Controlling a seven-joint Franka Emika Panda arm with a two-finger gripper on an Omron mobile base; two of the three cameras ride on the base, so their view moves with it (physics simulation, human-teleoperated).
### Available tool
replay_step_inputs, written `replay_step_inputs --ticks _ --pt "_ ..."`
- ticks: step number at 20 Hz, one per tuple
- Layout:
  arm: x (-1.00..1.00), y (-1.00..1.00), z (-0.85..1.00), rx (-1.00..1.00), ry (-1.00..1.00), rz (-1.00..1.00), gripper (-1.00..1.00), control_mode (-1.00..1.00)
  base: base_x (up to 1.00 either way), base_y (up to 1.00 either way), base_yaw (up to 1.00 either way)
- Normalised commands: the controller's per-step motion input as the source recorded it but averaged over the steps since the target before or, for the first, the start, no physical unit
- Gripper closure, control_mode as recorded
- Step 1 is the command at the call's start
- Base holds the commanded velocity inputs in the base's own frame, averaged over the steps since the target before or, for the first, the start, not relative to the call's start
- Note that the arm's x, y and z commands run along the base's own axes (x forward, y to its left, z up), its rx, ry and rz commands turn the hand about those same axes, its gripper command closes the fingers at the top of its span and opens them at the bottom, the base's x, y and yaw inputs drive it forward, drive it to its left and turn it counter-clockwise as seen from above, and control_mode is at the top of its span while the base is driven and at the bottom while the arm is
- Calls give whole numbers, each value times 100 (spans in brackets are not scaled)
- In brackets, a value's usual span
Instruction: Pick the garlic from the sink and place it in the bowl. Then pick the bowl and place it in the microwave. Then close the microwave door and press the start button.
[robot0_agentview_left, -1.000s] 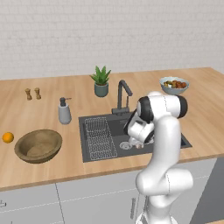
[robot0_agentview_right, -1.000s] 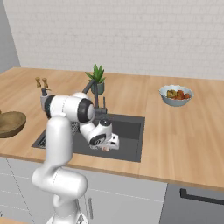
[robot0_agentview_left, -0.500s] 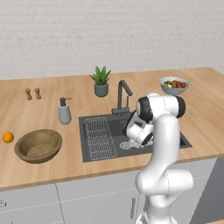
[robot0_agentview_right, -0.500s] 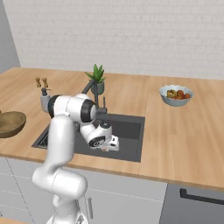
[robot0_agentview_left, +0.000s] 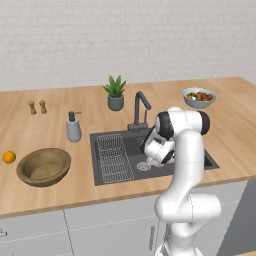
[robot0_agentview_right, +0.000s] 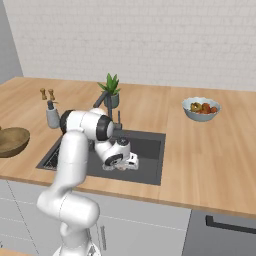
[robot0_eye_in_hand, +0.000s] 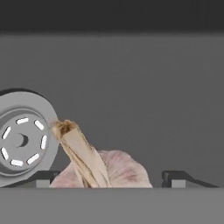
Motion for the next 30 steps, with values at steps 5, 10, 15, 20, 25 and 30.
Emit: replay_step_inputs --ticks 5,10,15,20,25,30 --pt "1 0 -1 0 0 0 100 -100 0 0 0" --pt "-63 -1 65 0 -6 -1 100 -100 0 0 0" --pt "-79 -4 100 0 -19 0 100 -100 0 0 0" --pt "-59 -15 100 0 -17 0 100 -100 0 0 0" --pt "-36 -13 100 1 -9 0 100 -100 0 0 0" --pt "-22 -10 100 1 -3 0 100 -100 0 0 0"
